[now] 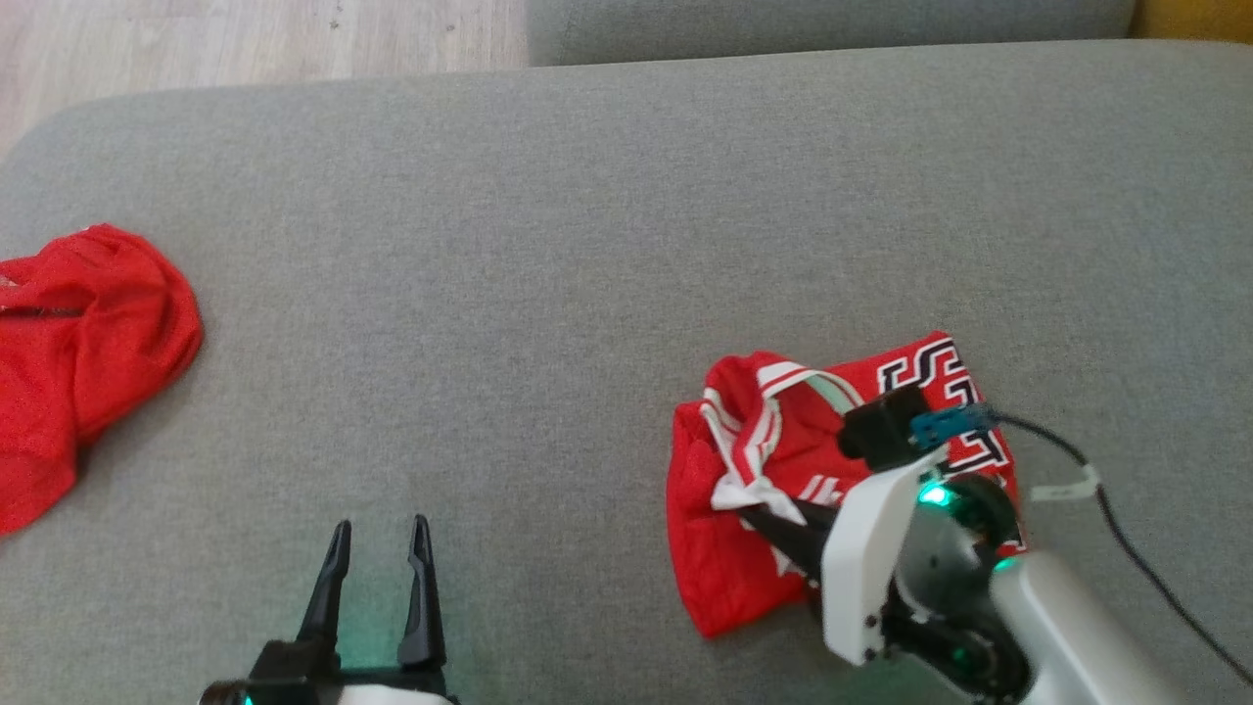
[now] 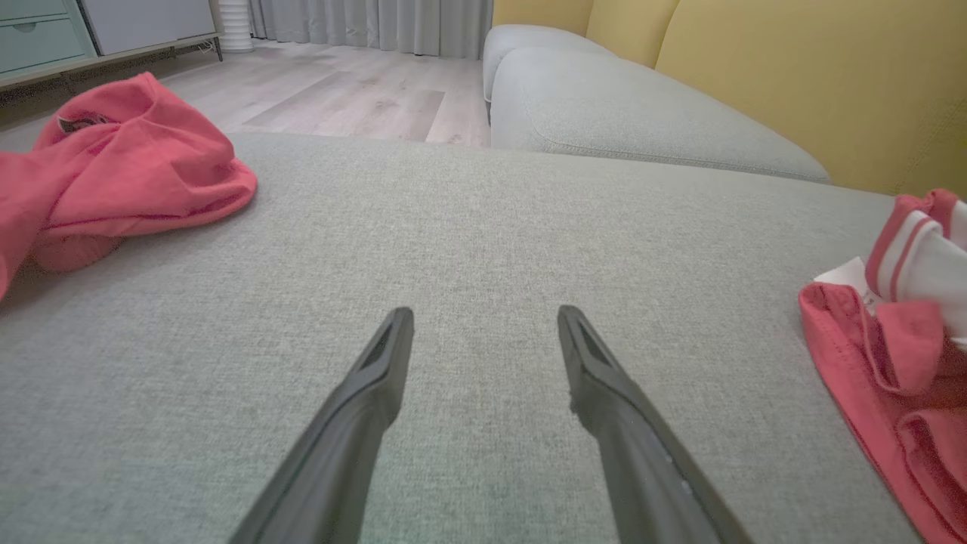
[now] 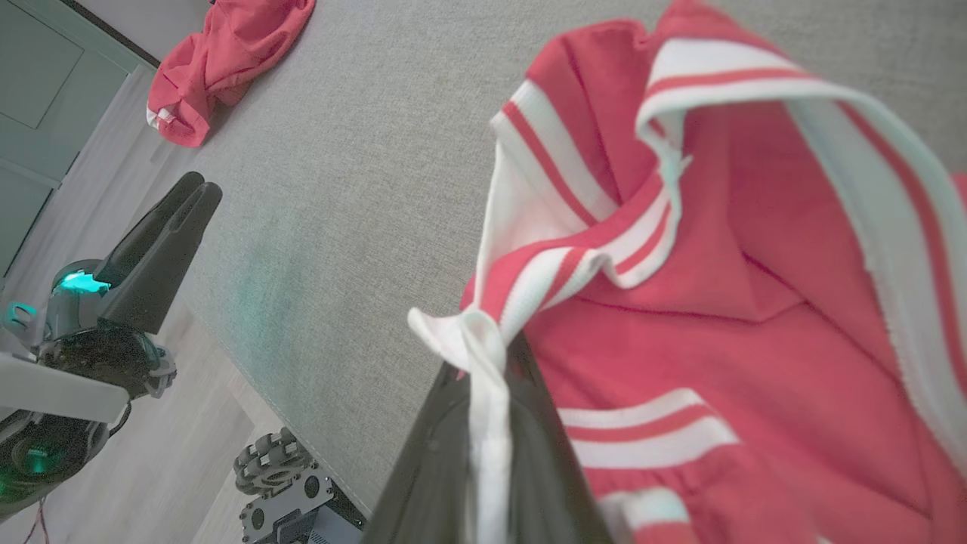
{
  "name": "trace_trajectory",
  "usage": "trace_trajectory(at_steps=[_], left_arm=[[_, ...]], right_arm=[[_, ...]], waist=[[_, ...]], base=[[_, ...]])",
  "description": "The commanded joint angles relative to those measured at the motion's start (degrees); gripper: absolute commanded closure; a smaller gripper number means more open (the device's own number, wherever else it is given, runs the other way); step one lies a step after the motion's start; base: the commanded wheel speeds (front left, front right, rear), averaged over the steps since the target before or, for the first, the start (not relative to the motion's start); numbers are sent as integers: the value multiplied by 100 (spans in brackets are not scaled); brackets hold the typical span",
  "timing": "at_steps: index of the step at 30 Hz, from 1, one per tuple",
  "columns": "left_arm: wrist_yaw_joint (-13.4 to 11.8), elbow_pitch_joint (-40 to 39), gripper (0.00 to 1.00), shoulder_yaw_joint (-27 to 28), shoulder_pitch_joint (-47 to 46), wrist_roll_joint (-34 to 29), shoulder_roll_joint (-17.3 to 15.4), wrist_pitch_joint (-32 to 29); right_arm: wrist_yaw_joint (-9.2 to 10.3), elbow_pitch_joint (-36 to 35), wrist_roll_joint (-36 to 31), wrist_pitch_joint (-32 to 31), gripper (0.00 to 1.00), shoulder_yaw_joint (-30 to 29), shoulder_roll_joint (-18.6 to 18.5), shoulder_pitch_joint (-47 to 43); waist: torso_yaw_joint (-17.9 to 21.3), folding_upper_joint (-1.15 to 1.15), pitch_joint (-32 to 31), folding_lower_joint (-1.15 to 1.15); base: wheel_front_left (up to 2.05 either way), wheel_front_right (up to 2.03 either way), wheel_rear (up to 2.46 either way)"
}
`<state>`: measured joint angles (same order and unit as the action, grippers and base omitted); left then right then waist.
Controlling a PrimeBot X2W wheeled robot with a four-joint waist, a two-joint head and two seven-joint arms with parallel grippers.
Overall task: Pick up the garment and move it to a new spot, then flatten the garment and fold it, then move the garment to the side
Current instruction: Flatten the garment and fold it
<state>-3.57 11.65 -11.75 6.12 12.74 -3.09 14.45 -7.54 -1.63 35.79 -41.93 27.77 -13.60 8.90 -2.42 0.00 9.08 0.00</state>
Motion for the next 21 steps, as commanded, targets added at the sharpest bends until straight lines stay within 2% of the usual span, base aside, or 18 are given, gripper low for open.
trace_trajectory(at_steps=[1, 12, 13, 14, 15, 18, 21], left_arm=[[-34, -98, 0, 122, -122, 29, 21, 54], [-57, -52, 0, 126, -112, -3, 21, 54], [-48, -40, 0, 124, -111, -9, 21, 54], [-39, -23, 0, 118, -110, -11, 21, 54], [-38, -11, 0, 114, -110, -11, 21, 54], [-53, 2, 0, 123, -108, -4, 21, 54], [-42, 31, 0, 165, -115, -16, 21, 55]], right_arm=[[5, -130, -68, 148, 100, 122, 89, 244], [5, 475, -233, 732, 100, 422, 521, 418], [5, 520, -256, 826, 90, 440, 582, 439], [5, 564, -235, 904, 47, 482, 645, 444], [5, 599, -181, 951, 0, 536, 697, 432], [5, 536, 24, 1119, 0, 651, 789, 366], [5, 226, 191, 1369, 0, 711, 707, 286]], waist=[[-6, 0, -9, 0], [15, 0, -17, 0], [30, 0, -16, 0], [41, 0, -18, 0], [51, 0, -23, 0], [89, 0, -26, 0], [118, 0, -32, 0]], base=[[0, 0, 0], [0, 0, 0], [0, 0, 0], [0, 0, 0], [0, 0, 0], [0, 0, 0], [0, 0, 0]])
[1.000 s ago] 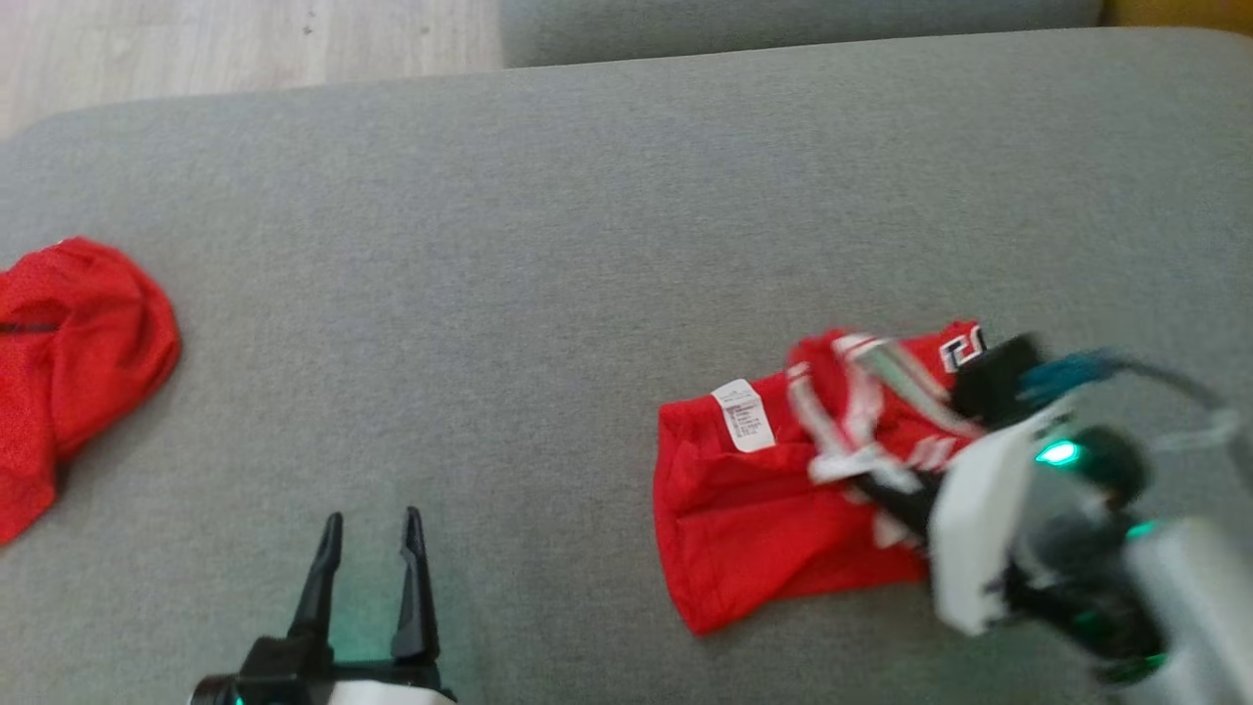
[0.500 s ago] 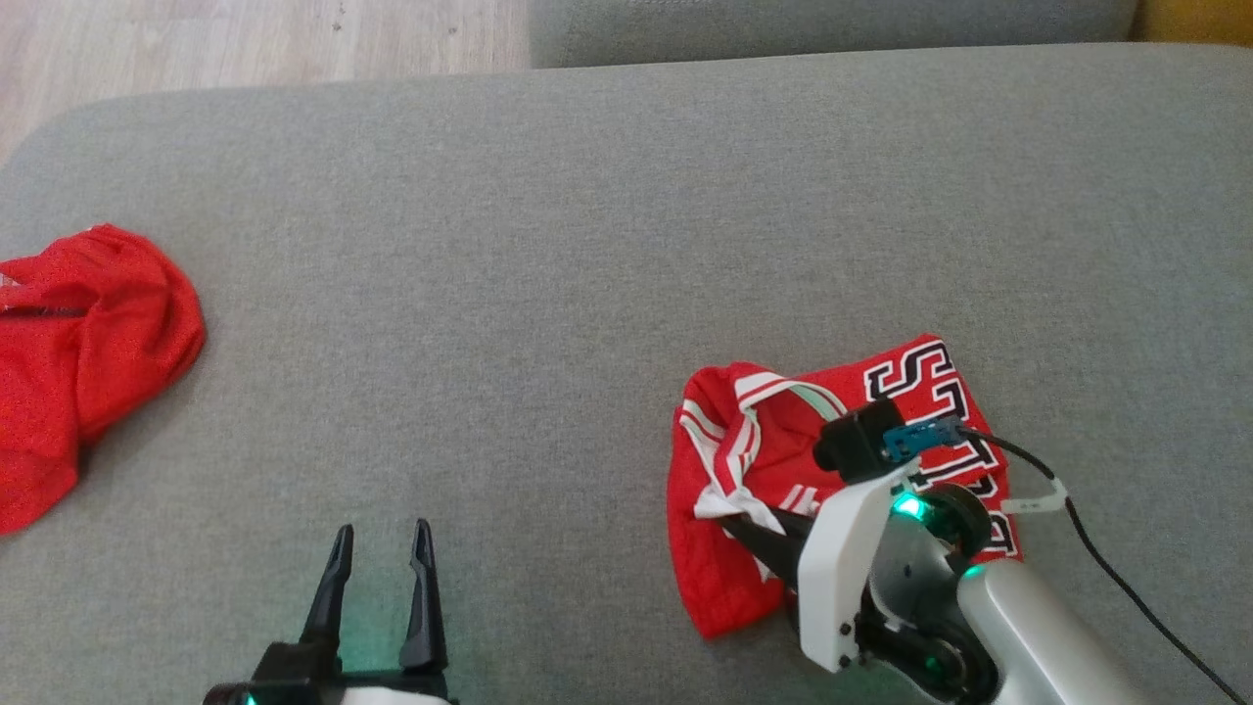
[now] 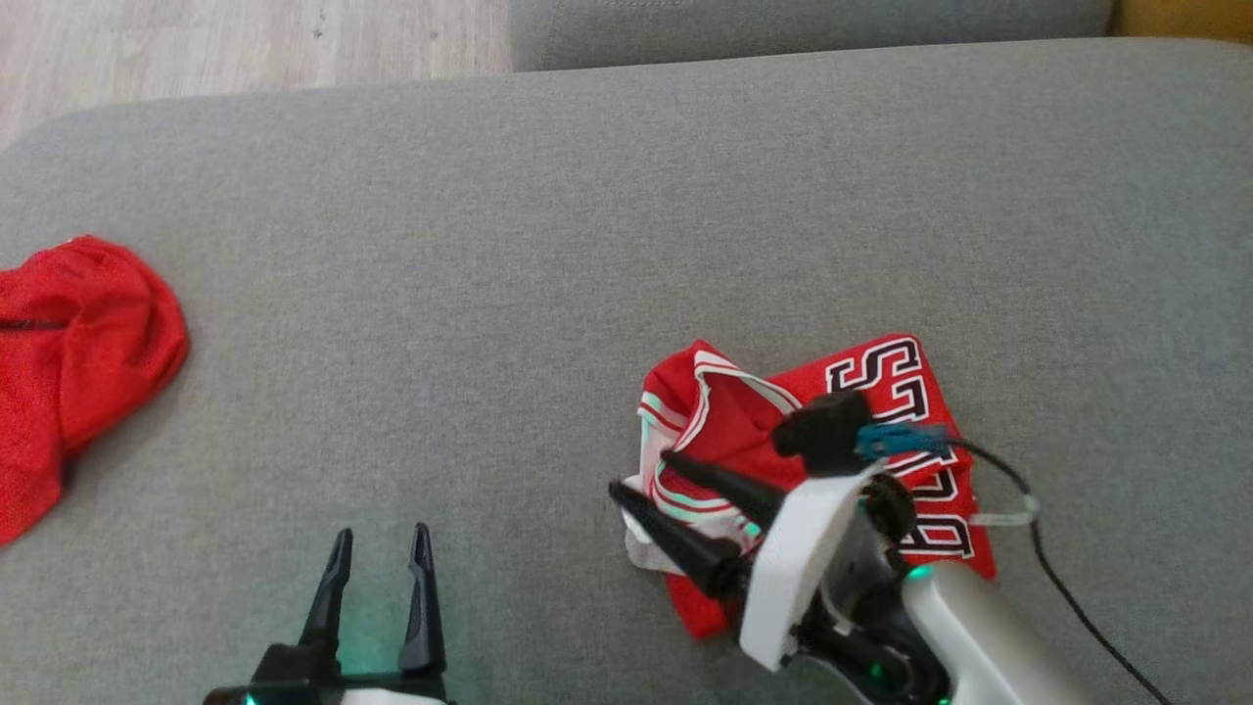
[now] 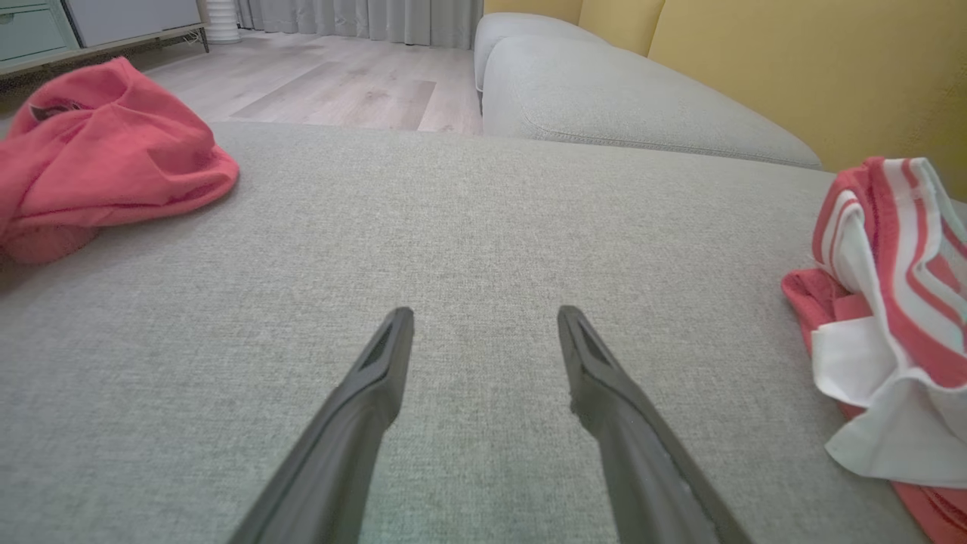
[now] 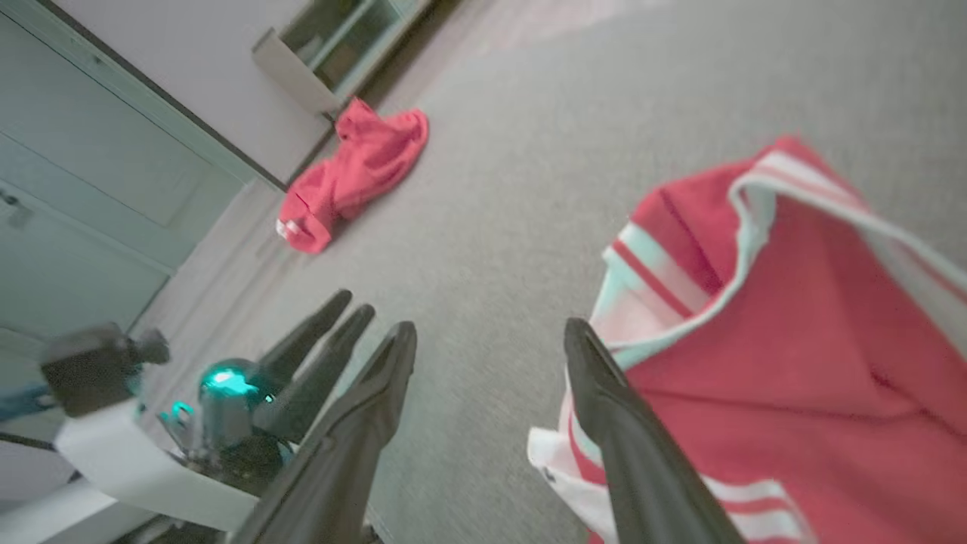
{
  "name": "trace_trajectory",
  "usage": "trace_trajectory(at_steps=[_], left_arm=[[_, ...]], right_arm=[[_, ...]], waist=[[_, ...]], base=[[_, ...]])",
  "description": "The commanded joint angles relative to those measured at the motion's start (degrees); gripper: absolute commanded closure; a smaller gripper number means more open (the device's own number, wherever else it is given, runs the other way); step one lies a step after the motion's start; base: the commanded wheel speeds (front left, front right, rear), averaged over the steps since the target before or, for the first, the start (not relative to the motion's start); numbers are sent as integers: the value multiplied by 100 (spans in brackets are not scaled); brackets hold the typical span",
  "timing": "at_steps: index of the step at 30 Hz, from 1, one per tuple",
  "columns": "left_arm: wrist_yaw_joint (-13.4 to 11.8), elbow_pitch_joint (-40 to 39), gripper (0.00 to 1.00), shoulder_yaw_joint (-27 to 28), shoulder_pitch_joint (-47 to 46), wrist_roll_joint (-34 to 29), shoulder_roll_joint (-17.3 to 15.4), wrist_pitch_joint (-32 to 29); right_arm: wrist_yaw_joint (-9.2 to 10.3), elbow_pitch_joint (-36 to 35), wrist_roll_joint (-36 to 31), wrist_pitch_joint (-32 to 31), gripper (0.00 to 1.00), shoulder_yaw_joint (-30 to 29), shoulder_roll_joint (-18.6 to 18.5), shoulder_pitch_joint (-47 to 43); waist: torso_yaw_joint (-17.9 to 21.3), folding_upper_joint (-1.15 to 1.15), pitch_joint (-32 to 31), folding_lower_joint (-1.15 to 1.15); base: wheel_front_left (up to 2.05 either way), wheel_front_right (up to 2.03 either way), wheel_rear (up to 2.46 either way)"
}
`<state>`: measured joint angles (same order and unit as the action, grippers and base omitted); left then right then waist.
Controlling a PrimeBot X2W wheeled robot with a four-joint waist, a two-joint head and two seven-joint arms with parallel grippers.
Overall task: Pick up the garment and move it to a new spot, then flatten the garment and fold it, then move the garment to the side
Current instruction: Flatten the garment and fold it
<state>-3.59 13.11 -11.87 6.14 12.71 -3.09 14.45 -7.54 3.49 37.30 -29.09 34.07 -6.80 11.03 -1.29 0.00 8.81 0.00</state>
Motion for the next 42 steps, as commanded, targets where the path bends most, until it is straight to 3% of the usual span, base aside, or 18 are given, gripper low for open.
trace_trajectory(at_steps=[1, 6, 9, 14, 18, 19, 20, 22, 23, 25, 31, 42], left_arm=[[-37, -112, 0, 194, -117, -17, 21, 55], [-42, -136, 0, 299, -53, -14, 21, 55], [-40, -157, 0, 327, 1, -7, 21, 55], [-52, -201, 0, 326, 55, 27, 21, 55], [-58, -227, 0, 315, 47, 40, 21, 55], [-57, -227, 0, 301, 33, 43, 21, 55], [-56, -225, 0, 284, 17, 46, 21, 55], [-53, -222, 0, 246, -10, 52, 21, 55], [-50, -218, 0, 232, -17, 52, 21, 55], [-46, -214, 0, 217, -32, 51, 21, 55], [-40, -197, 0, 185, -73, 40, 21, 55], [-17, -114, 0, 112, -116, 42, 21, 55]], right_arm=[[5, -424, 107, 186, 0, 47, -35, 17], [5, -1101, -33, 804, 0, -333, -631, -281], [5, -1301, -361, 1446, 0, -852, -1038, -587], [5, -851, -1011, 2245, 0, -1494, -1244, -946], [5, -168, -1533, 2730, 3, -1566, -1184, -973], [5, 25, -1628, 2822, 31, -1485, -1151, -935], [5, 215, -1706, 2904, 49, -1386, -1115, -880], [5, 577, -1809, 3044, 69, -1120, -1032, -735], [5, 759, -1834, 3096, 86, -985, -982, -649], [5, 1110, -1922, 3193, 100, -695, -897, -451], [5, 2043, -2040, 3278, 100, 209, -476, 169], [5, 3112, -1760, 3214, 100, 1548, 163, 933]], waist=[[14, 0, -13, 0], [93, 0, -81, 0], [149, 0, -165, 0], [165, 0, -286, 0], [134, 0, -294, 0], [116, 0, -283, 0], [95, 0, -269, 0], [49, 0, -240, 0], [27, 0, -228, 0], [-20, 0, -198, 0], [-127, 0, -145, 0], [-306, 0, -173, 0]], base=[[0, 0, 0], [0, 0, 0], [0, 0, 0], [0, 0, 0], [0, 0, 0], [0, 0, 0], [0, 0, 0], [0, 0, 0], [0, 0, 0], [0, 0, 0], [0, 0, 0], [0, 0, 0]])
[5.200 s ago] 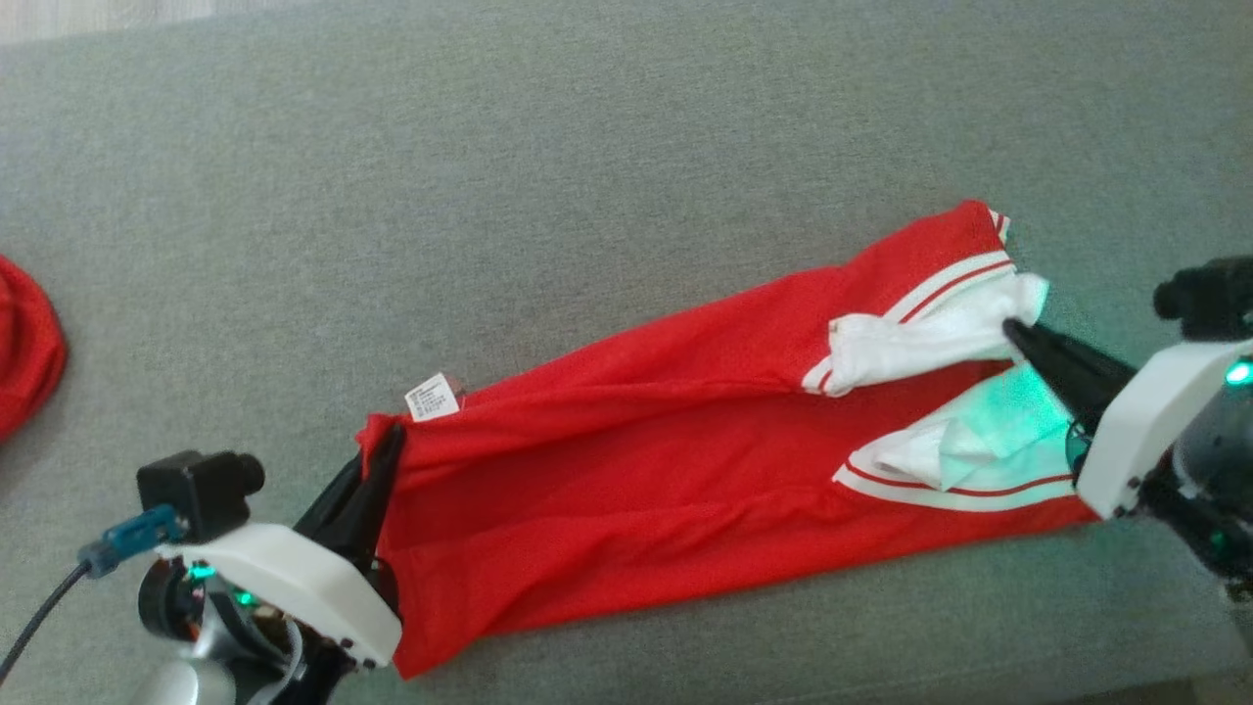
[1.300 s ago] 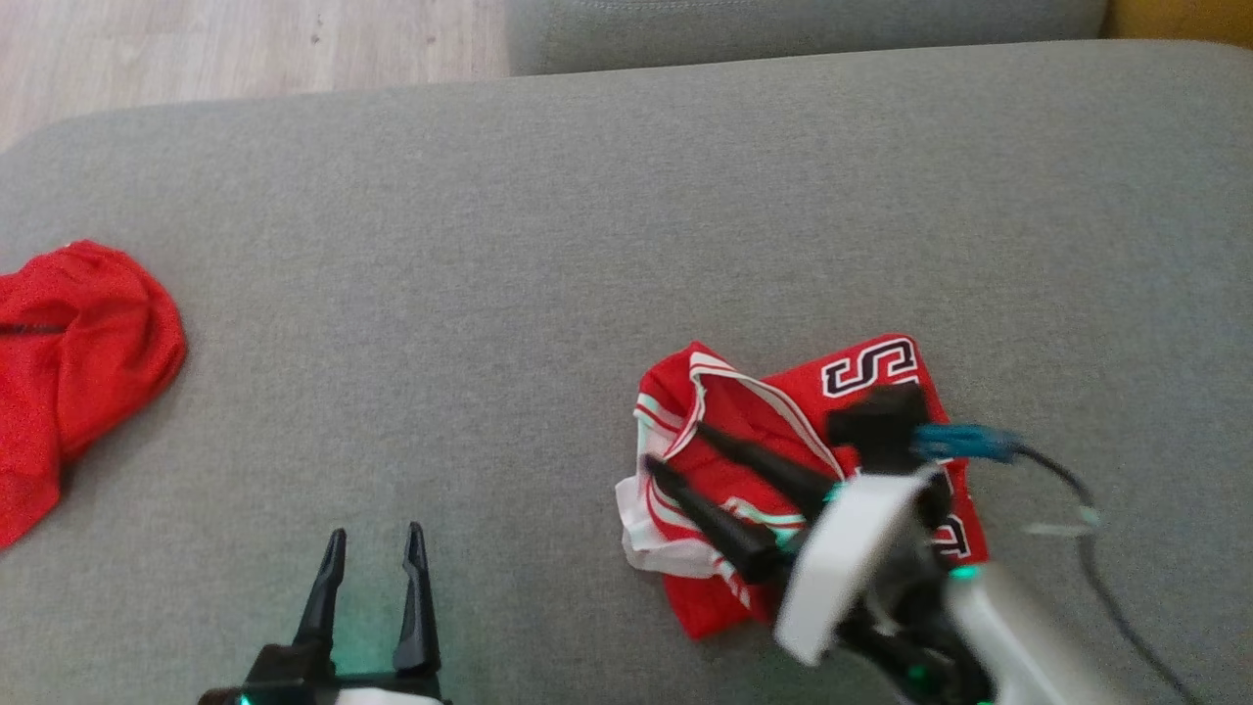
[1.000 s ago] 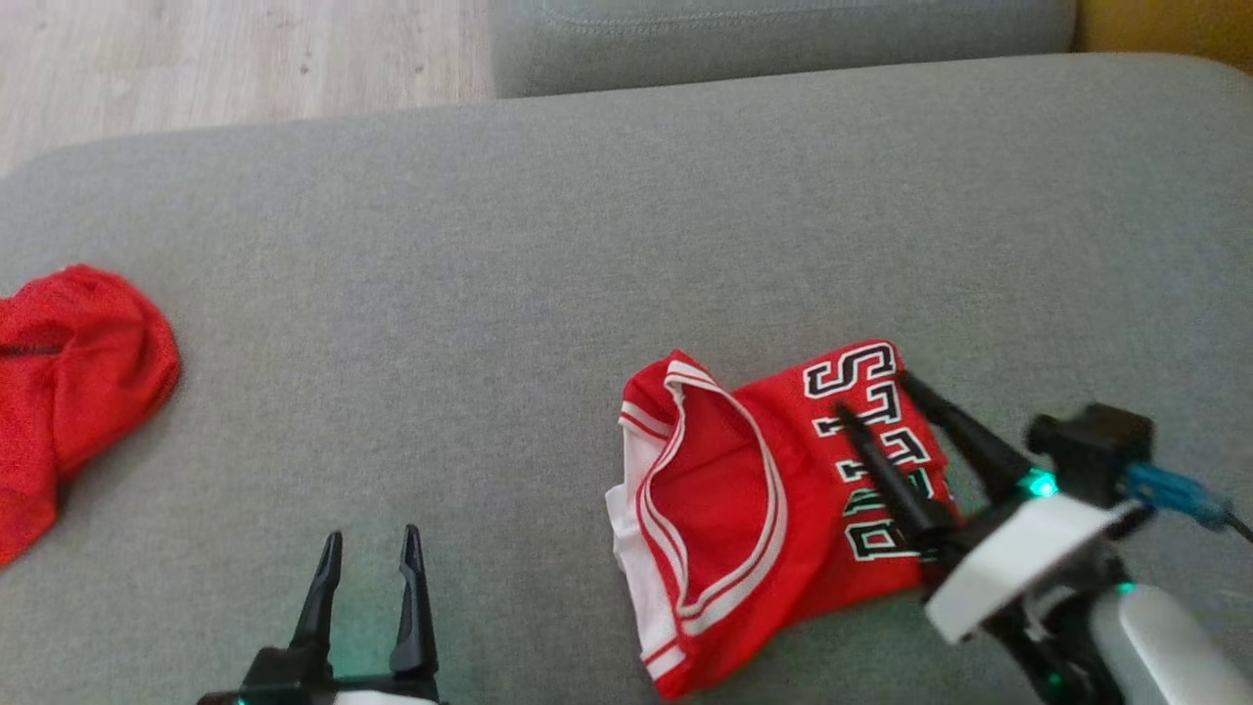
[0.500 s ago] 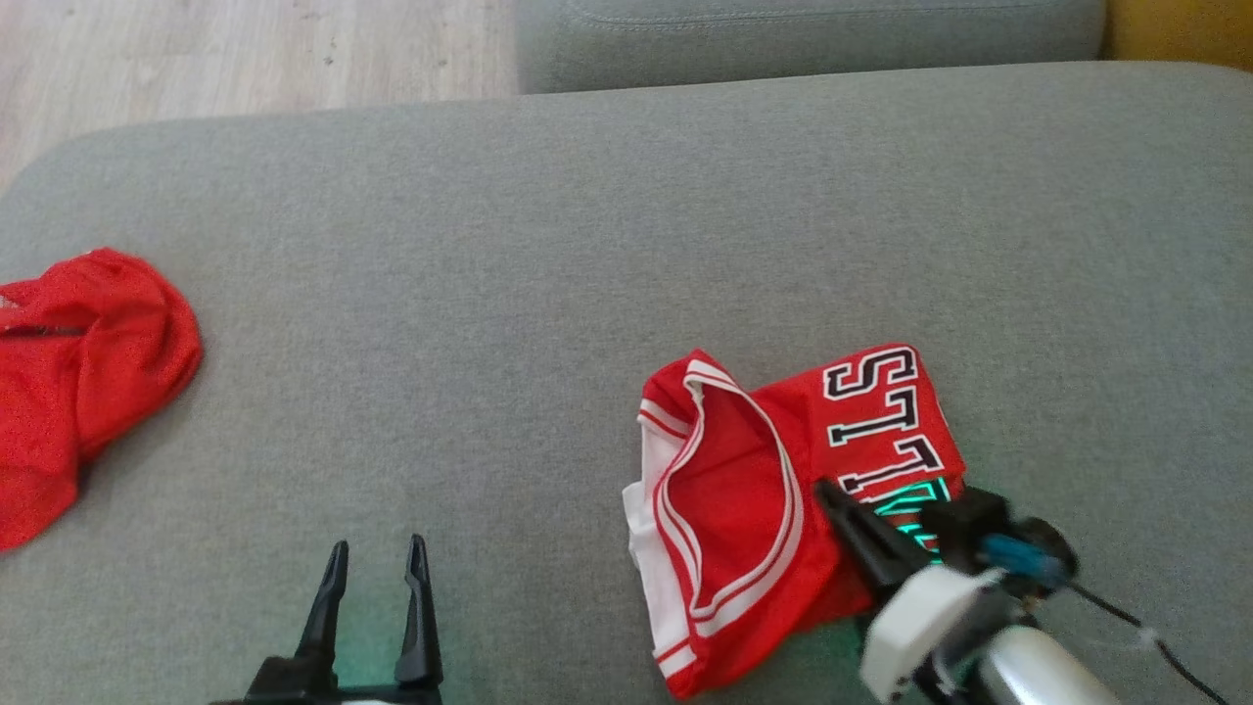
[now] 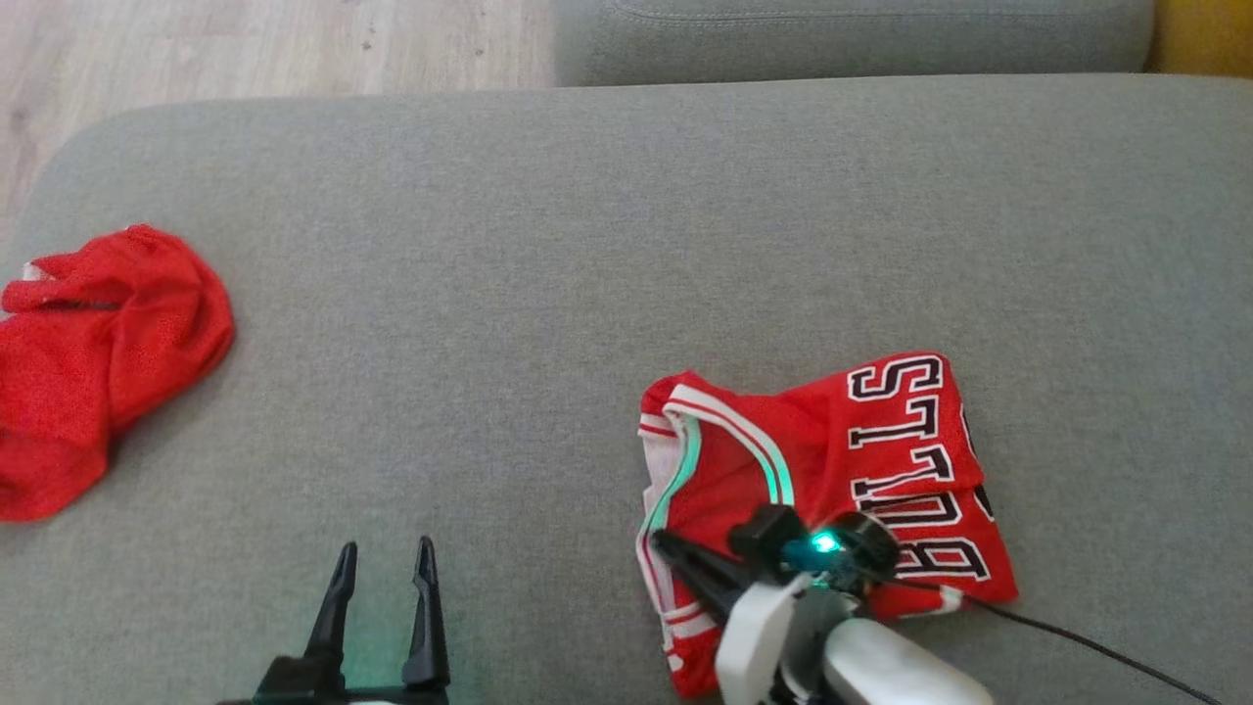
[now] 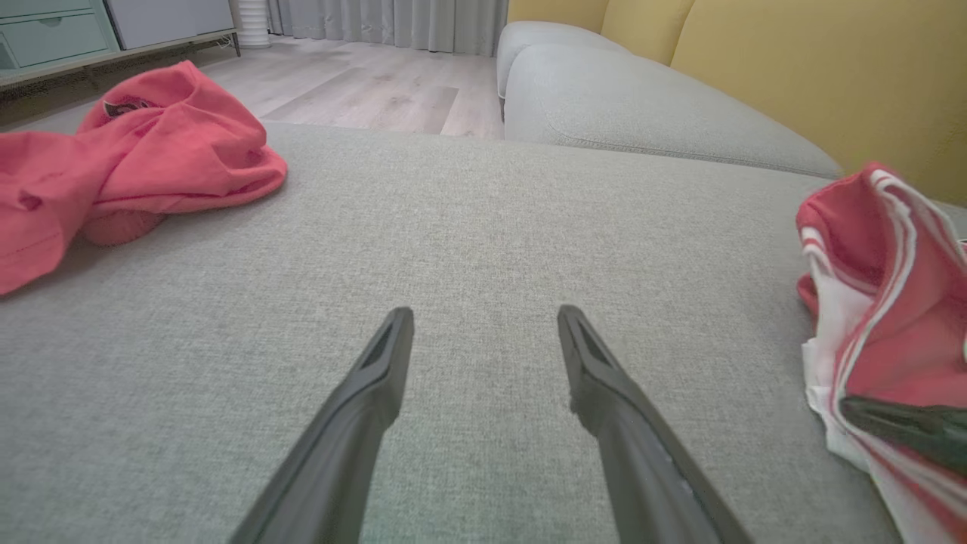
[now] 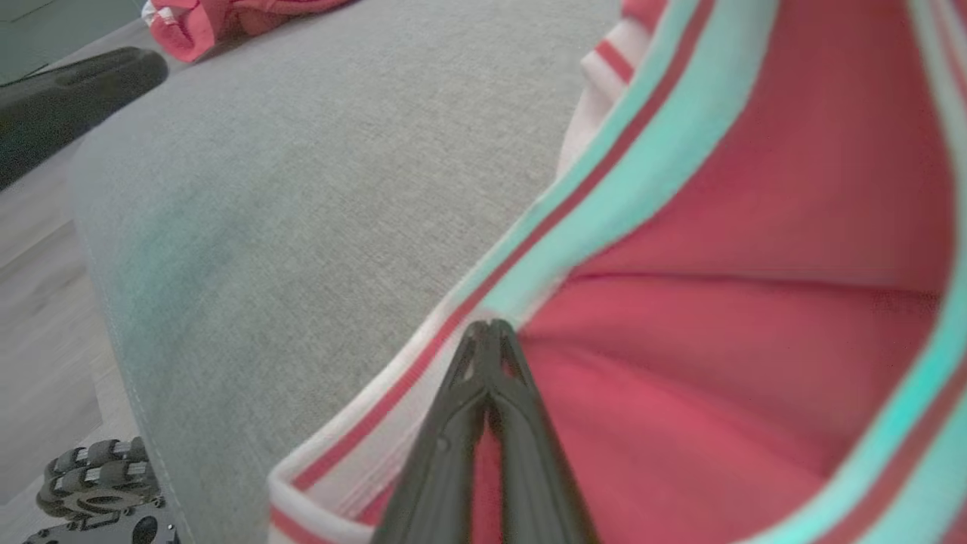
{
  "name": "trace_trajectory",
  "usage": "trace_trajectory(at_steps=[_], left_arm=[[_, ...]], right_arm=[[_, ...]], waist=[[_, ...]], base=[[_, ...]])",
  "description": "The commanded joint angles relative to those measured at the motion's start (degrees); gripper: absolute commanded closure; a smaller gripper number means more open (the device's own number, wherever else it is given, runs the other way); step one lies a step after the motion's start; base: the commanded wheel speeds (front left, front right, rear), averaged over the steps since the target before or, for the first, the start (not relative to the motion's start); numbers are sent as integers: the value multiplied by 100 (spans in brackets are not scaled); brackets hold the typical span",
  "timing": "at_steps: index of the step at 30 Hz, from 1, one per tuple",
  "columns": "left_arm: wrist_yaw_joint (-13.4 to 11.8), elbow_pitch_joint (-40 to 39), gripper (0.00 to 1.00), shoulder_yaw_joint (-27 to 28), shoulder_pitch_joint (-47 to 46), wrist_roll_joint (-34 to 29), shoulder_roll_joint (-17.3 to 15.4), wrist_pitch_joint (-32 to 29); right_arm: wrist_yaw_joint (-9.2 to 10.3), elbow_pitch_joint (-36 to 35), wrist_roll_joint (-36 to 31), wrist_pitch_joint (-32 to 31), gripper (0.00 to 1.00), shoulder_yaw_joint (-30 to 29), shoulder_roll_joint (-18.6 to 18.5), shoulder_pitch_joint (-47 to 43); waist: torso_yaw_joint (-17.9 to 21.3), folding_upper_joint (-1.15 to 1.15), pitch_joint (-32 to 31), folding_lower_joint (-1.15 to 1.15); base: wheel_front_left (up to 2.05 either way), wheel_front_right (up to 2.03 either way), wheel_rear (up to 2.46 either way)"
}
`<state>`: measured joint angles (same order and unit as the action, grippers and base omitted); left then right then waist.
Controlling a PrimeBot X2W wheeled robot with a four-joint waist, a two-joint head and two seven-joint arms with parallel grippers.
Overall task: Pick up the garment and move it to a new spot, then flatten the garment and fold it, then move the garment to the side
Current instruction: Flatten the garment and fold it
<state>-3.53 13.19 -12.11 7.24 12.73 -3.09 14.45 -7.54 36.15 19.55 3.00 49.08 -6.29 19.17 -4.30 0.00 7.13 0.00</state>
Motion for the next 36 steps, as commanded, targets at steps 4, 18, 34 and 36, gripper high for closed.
trace_trajectory(at_steps=[4, 18, 34, 36], left_arm=[[-12, -84, 0, 105, -226, 56, 21, 55], [-32, -239, 0, 365, -66, 86, 21, 55], [316, -280, 0, 493, 66, -147, 21, 55], [331, -283, 0, 501, 69, -159, 21, 55]], right_arm=[[5, 98, 198, -20, 99, 522, 242, 285], [5, -873, 311, 874, 0, -729, -584, 82], [5, -1860, -246, 1193, 0, -4016, -859, -2121], [5, -1852, -253, 1195, 0, -4049, -831, -2158]], waist=[[-57, 0, -52, 0], [309, 0, -421, 0], [311, 0, -780, 0], [309, 0, -777, 0]], base=[[0, 0, 0], [0, 0, 0], [0, 0, 0], [0, 0, 0]])
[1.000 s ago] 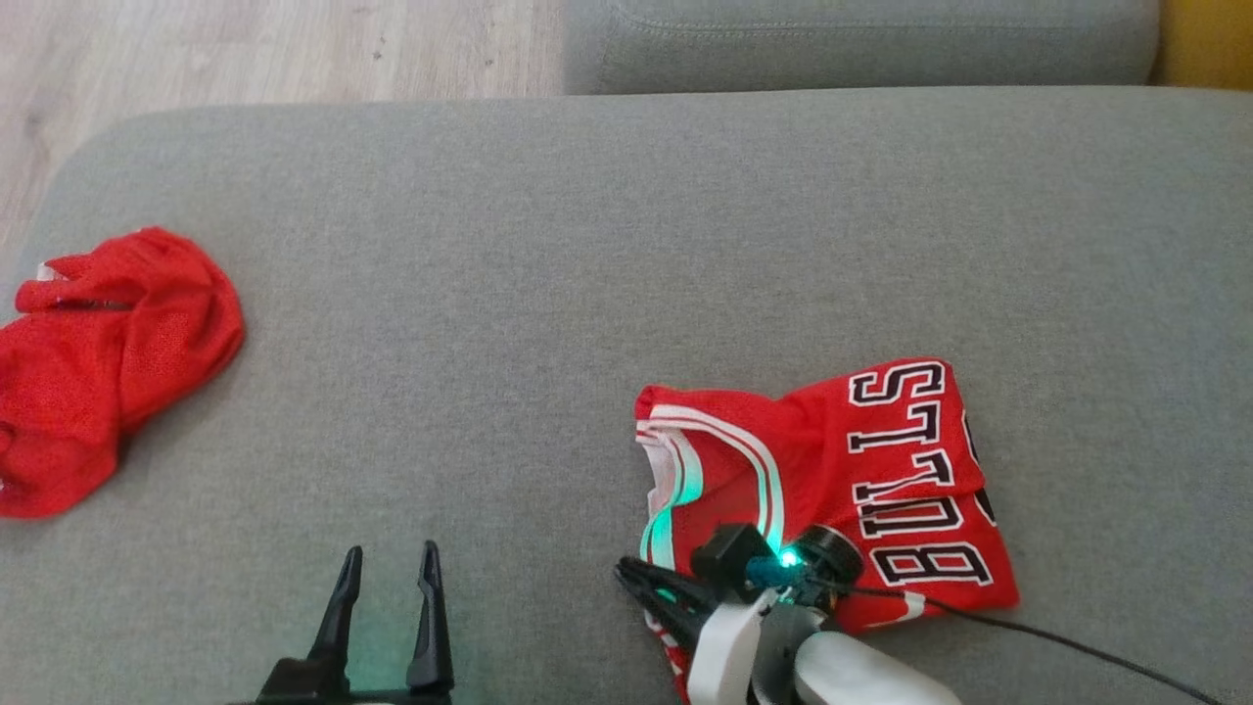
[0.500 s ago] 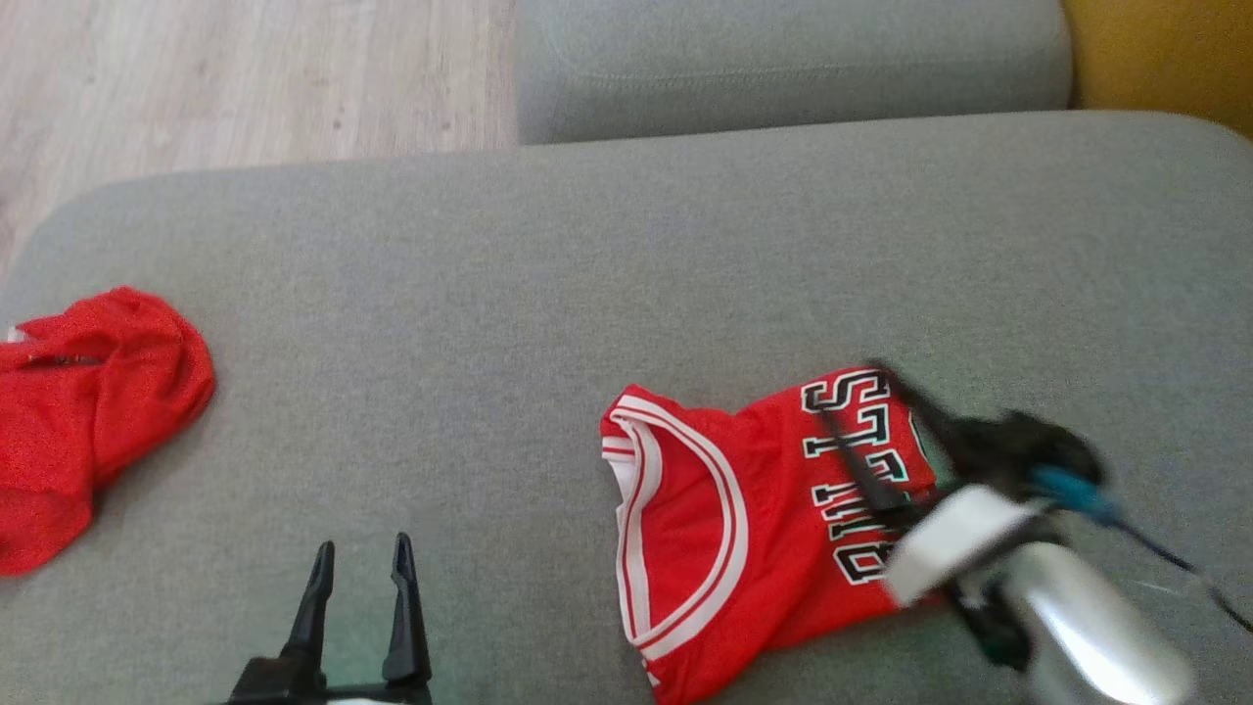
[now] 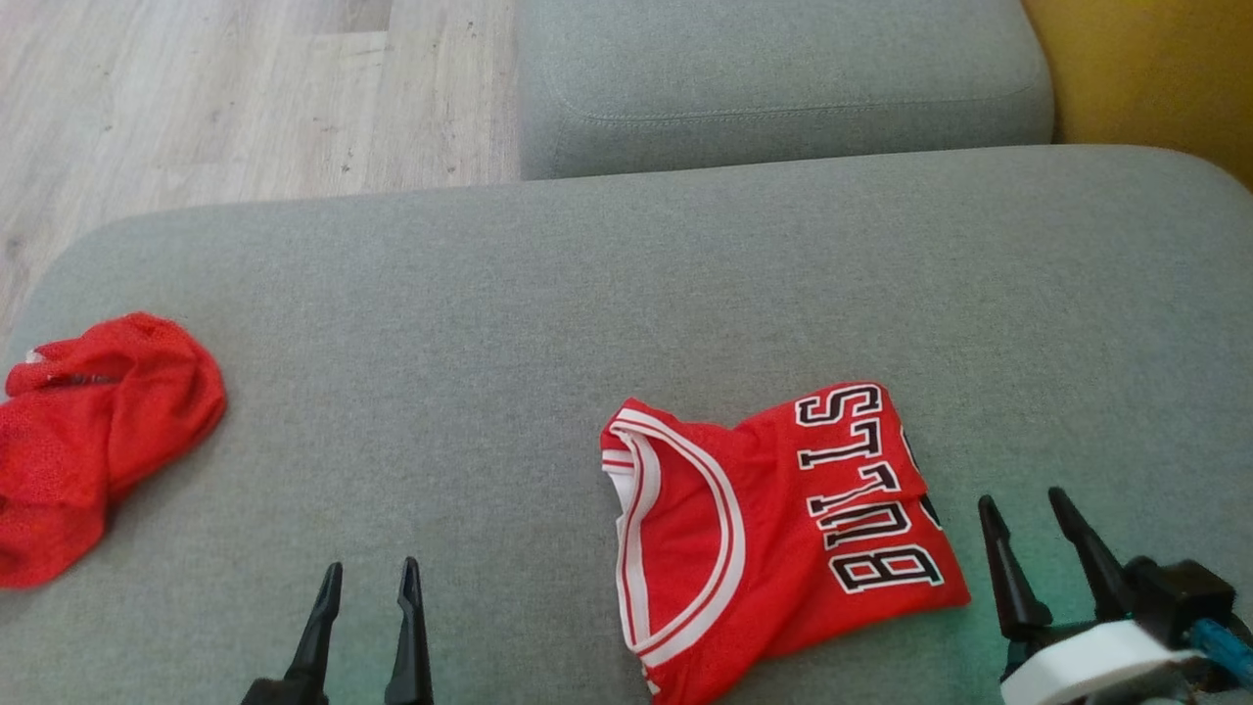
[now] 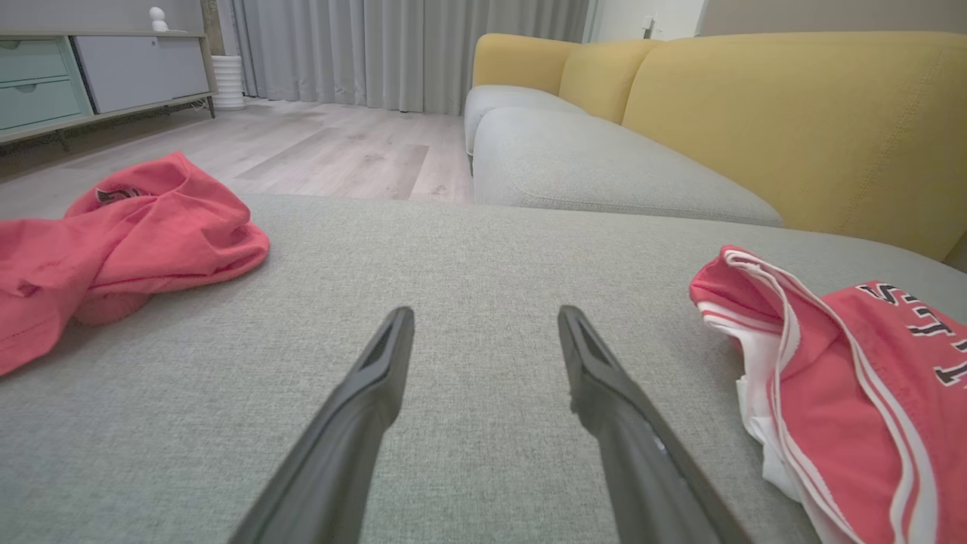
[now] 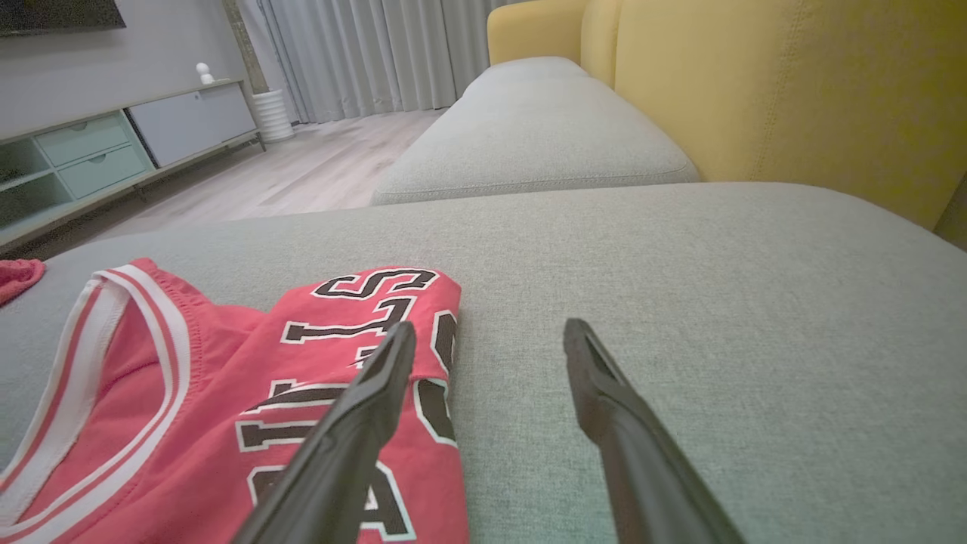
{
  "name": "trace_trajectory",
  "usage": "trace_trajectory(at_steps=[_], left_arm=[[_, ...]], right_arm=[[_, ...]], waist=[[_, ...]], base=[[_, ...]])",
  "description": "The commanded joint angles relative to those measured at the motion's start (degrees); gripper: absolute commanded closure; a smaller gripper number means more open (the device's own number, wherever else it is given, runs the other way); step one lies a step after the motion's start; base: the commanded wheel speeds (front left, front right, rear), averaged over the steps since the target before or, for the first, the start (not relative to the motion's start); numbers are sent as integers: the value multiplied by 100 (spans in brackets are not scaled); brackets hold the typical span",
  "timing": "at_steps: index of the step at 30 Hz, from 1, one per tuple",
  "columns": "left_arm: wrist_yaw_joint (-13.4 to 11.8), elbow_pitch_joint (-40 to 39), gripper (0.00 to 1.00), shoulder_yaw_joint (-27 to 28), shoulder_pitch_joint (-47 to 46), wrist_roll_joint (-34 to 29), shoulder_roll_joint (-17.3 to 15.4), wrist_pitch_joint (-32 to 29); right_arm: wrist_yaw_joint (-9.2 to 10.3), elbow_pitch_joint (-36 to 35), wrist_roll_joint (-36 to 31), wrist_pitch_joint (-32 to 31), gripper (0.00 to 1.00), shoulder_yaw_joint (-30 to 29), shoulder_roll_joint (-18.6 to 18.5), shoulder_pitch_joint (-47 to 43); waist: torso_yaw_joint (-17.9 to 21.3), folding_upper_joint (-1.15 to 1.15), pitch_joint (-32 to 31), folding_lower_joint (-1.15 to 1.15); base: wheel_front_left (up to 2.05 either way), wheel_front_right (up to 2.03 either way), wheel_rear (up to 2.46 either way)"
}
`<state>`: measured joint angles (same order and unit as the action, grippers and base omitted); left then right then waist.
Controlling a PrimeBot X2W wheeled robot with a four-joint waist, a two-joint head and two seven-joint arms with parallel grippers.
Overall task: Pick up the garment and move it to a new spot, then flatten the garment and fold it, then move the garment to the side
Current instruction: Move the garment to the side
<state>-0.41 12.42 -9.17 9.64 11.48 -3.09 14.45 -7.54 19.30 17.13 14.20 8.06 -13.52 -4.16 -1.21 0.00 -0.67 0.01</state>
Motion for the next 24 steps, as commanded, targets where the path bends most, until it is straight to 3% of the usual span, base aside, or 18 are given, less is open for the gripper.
trace_trajectory(at_steps=[1, 11, 19, 24], left_arm=[[31, -206, 0, 216, -167, -41, 21, 55], [29, -260, 0, 344, -76, -54, 22, 55], [1, -243, 0, 270, -99, -50, 22, 55], [7, -223, 0, 206, -210, -75, 22, 55]], right_arm=[[5, -153, -4, 76, 0, 20, -72, 139], [5, -23, 450, -103, 0, 150, -37, 233], [5, -116, 1676, -2344, 0, 820, -492, 864], [5, 253, 2198, -3519, 0, 1132, -513, 1404]], waist=[[-3, 0, 4, -1], [66, 0, 11, -1], [109, 0, 77, -1], [51, 0, 203, -1]], base=[[0, 0, 0], [0, 0, 0], [0, 0, 0], [0, 0, 0]])
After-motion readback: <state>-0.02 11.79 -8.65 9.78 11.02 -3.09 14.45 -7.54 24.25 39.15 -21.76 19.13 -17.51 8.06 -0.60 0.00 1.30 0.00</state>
